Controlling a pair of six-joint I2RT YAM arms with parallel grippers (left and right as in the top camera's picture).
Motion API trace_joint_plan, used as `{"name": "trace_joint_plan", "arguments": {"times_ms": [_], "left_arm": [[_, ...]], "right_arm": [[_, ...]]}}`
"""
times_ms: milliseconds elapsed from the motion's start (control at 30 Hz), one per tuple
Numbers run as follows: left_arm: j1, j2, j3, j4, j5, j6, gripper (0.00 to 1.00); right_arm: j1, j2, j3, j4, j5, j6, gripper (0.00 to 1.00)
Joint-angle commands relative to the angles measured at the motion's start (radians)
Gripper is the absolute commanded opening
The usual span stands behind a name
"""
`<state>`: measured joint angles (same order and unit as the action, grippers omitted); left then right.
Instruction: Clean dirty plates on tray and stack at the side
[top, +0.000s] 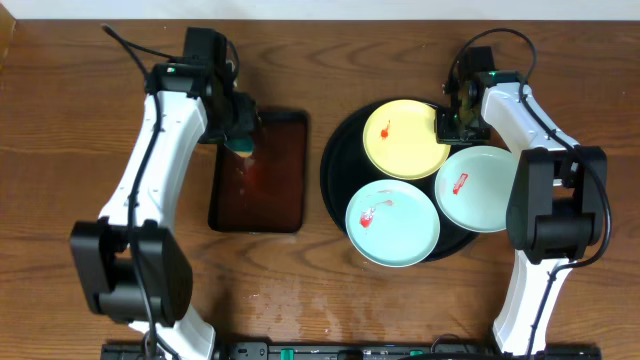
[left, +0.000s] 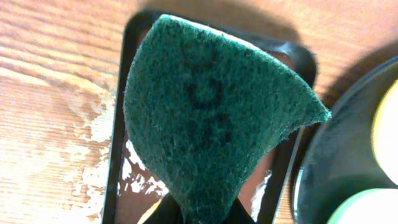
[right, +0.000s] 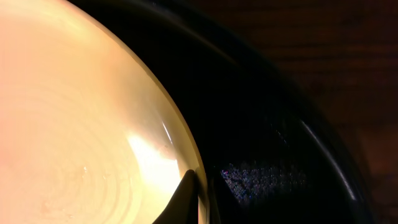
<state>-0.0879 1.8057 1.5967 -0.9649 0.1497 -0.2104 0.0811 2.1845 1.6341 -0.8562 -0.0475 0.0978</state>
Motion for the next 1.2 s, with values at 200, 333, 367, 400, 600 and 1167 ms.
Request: {"name": "trace_joint_plan", "arguments": {"times_ms": [200, 333, 367, 400, 600, 1167], "left_arm": [[-0.058, -0.023, 0.001, 0.04, -0.016, -0.011, 0.07], [-0.079, -0.023, -0.002, 0.056, -0.067, -0.012, 0.07], [-0.082, -0.023, -0.002, 0.055, -0.082, -0.012, 0.07], [-0.082, -0.023, -0.003, 0.054, -0.088, -0.012, 0.07], [-0.082, -0.023, -0.023, 0.051, -0.088, -0.012, 0.08], [-0.082, -0.013, -0.037, 0.05, -0.088, -0.012, 0.07]], "right_arm": [[0.011, 0.011, -0.007, -0.004, 0.014, -0.01, 0.08], [0.011, 0.011, -0.007, -0.004, 0.014, -0.009, 0.09], [0.011, 0.011, -0.007, -0.004, 0.014, -0.009, 0.09], [0.011, 0.011, -0.007, -0.004, 0.014, -0.009, 0.09], [0.011, 0.011, -0.007, -0.004, 0.014, -0.009, 0.1], [0.01, 0.011, -0.007, -0.015, 0.015, -0.009, 0.01]]}}
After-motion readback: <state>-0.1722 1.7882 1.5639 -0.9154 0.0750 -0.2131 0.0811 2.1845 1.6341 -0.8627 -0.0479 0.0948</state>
